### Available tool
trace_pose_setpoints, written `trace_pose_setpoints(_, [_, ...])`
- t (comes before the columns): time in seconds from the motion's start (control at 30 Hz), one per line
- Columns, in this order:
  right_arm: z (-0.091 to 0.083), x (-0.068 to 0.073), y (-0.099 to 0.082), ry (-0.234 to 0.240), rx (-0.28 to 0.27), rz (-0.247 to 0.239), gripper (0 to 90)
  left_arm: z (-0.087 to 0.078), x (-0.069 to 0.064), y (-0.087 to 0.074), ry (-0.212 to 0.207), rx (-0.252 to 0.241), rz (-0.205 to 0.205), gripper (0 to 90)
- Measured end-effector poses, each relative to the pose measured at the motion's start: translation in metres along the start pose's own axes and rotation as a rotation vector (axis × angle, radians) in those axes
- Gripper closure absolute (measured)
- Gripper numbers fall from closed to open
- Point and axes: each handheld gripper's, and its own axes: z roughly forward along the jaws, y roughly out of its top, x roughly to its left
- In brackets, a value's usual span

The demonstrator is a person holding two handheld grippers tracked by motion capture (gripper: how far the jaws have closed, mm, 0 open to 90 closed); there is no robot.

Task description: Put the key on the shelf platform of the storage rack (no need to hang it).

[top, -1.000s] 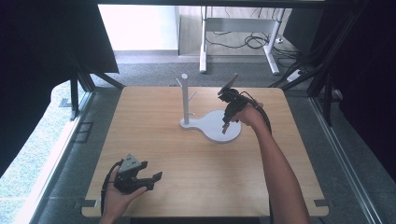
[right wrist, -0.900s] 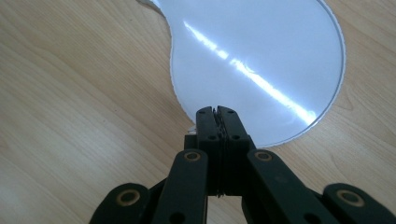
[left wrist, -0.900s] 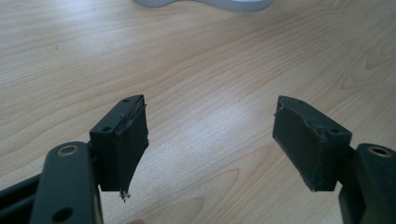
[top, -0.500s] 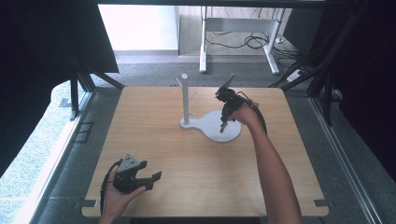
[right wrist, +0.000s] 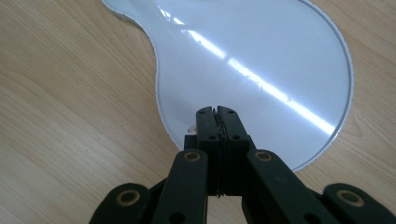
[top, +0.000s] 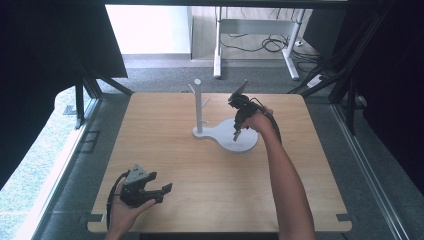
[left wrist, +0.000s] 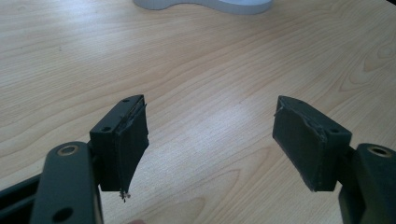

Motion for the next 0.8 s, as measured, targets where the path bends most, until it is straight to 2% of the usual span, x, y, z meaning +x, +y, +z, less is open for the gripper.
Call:
trace_pose_setpoints(0.4, [0.013, -0.002, 0.006, -0.009, 0.0, 0.008, 89.5, 0.0, -0.003, 0.001, -0.004, -0.005, 0.01, 27.1])
trace_pose_setpoints(0.53, [0.02, -0.003, 0.006, -0.007, 0.002, 0.012, 89.6, -0.001, -0.003, 0.001, -0.028, -0.012, 0.002, 27.0])
trace_pose_setpoints(0.57, [0.025, -0.004, 0.006, -0.006, 0.003, 0.027, 89.6, -0.002, -0.003, 0.002, -0.025, -0.014, 0.007, 27.1])
trace_pose_setpoints(0.8, [0.036, -0.006, 0.006, -0.025, 0.003, 0.029, 89.5, -0.002, -0.003, 0.001, -0.021, -0.015, 0.006, 27.1])
